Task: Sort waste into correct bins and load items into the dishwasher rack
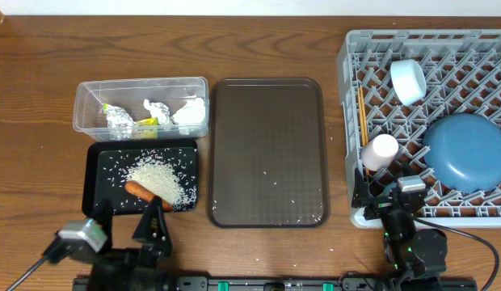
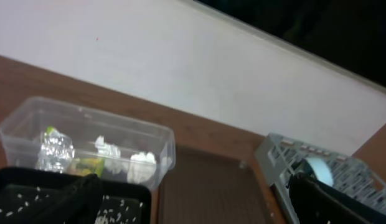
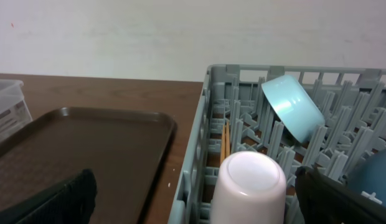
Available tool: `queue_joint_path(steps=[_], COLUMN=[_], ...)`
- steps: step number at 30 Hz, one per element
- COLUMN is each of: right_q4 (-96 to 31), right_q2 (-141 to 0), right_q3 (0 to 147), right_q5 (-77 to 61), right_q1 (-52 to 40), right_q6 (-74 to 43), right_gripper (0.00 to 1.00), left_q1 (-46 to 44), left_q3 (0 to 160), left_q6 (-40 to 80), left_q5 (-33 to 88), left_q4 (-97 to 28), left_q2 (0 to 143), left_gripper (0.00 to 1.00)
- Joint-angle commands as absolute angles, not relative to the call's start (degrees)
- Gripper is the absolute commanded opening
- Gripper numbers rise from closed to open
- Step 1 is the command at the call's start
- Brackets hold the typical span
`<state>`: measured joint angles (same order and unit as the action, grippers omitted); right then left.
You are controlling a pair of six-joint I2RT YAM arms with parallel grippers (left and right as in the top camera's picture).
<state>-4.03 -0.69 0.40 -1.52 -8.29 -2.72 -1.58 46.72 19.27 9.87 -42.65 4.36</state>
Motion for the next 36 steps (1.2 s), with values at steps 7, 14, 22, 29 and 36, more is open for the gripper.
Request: queue_joint_path(steps=[7, 14, 22, 29, 36], right_q4=[-4.27, -4.27, -4.27, -4.27, -4.27], right_q2=[-0.32, -0.32, -0.32, -0.32, -0.32], right_q3=[0.32, 0.32, 0.32, 0.32, 0.32], right_q5=[-1.13, -1.10, -1.13, -1.13, -1.10], right_q1=[-7.90, -7.90, -7.90, -7.90, -7.90], right_q6=[-2.09, -2.07, -2.07, -2.09, -2.07], right_gripper=[0.99, 0.99, 0.99, 0.99, 0.99], left_q1=[-1.26, -1.23, -1.23, -1.26, -1.23], left_q3=[27.46, 11.60, 1.65, 0.21, 0.21], left_q6=[19.09, 19.09, 19.07, 11.42, 0.12], left_q5=[8.88, 8.03, 7.84, 7.35, 7.42], left_q4=[-24.91, -3.86, 5.28, -0.05, -3.42], left_q2=[0.14, 0.12, 0.10, 0.10, 0.10], left_gripper=[0.97, 0.97, 0.97, 0.97, 0.97])
